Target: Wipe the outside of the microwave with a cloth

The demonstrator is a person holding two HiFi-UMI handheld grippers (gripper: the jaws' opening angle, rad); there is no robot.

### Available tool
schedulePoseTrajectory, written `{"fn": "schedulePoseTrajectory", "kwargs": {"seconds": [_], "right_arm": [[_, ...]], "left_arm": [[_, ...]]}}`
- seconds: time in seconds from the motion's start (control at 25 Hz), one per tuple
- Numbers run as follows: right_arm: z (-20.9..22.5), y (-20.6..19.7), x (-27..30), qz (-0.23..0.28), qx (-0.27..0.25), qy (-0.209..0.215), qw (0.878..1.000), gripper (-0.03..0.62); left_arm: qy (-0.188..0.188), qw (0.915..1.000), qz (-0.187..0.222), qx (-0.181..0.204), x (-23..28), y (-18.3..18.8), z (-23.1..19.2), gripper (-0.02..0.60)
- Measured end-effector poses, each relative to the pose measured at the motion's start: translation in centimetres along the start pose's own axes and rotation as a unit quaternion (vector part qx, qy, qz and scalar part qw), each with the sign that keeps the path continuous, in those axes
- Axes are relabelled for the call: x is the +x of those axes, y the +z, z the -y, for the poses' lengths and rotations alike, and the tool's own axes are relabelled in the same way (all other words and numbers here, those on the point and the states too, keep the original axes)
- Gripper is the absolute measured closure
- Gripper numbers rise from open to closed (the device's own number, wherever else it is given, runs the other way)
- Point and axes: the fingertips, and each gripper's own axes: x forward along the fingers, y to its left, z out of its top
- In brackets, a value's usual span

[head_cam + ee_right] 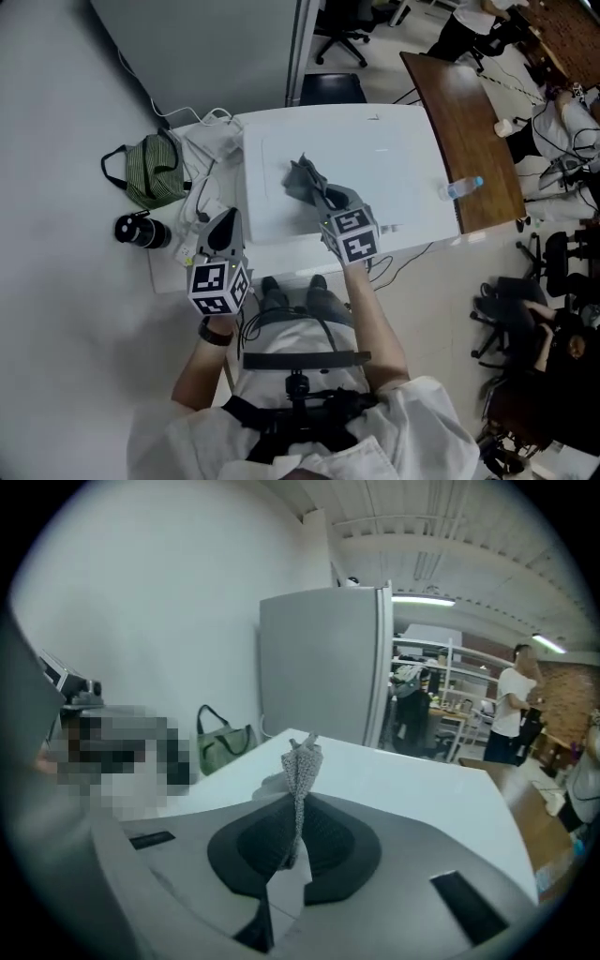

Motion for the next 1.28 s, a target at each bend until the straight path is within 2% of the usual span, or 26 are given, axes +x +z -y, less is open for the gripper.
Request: {"fn": "schedulePoseTrajectory", "kwargs": {"seconds": [0.24, 0.44, 0.56, 0.64, 0.72, 0.8, 0.92, 1.0, 1.16, 1.28], "right_arm": [[14.0, -6.4, -7.6, -0.008, 0.065, -0.112, 0.992, 0.577], [24.8, -11.8, -15.5, 0.006, 0.125, -0.217, 0.968, 0.577], [28.4, -13.7, -19.7, 0.016, 0.133, -0.278, 0.951, 0.577], [28.4, -14.0, -20.6, 0.013, 0.120, -0.288, 0.950, 0.577], [26.2, -14.0, -19.4, 0.001, 0.104, -0.259, 0.960, 0.577], [22.3, -13.4, -17.0, -0.005, 0.089, -0.209, 0.974, 0.577], [14.1, -11.3, -13.0, -0.003, 0.062, -0.120, 0.991, 0.577], [7.2, -9.0, -10.6, 0.012, 0.045, -0.049, 0.998, 0.577], [-6.0, -5.5, -6.3, 0.033, -0.005, 0.077, 0.996, 0.577], [-14.0, -3.7, -5.1, 0.045, -0.025, 0.166, 0.985, 0.577]], "left_arm": [[0.005, 0.9998, 0.003, 0.020, 0.5, 0.6, 4.2, 0.560], [0.031, 0.9990, 0.009, 0.033, 0.2, 1.7, 5.6, 0.560], [0.044, 0.9983, 0.012, 0.035, -0.5, 2.0, 5.4, 0.560], [0.054, 0.9979, 0.014, 0.033, -1.0, 1.9, 5.1, 0.560], [0.062, 0.9977, 0.014, 0.024, -1.5, 1.5, 4.9, 0.560], [0.067, 0.9976, 0.013, 0.017, -2.0, 1.0, 4.7, 0.560], [0.068, 0.9975, 0.013, 0.013, -2.6, 0.4, 4.4, 0.560], [0.070, 0.9974, 0.014, 0.011, -3.1, 0.1, 4.0, 0.560], [0.078, 0.9969, 0.013, 0.000, -4.5, -1.0, 2.9, 0.560], [0.090, 0.9959, 0.010, -0.008, -6.1, -1.7, 2.0, 0.560]]}}
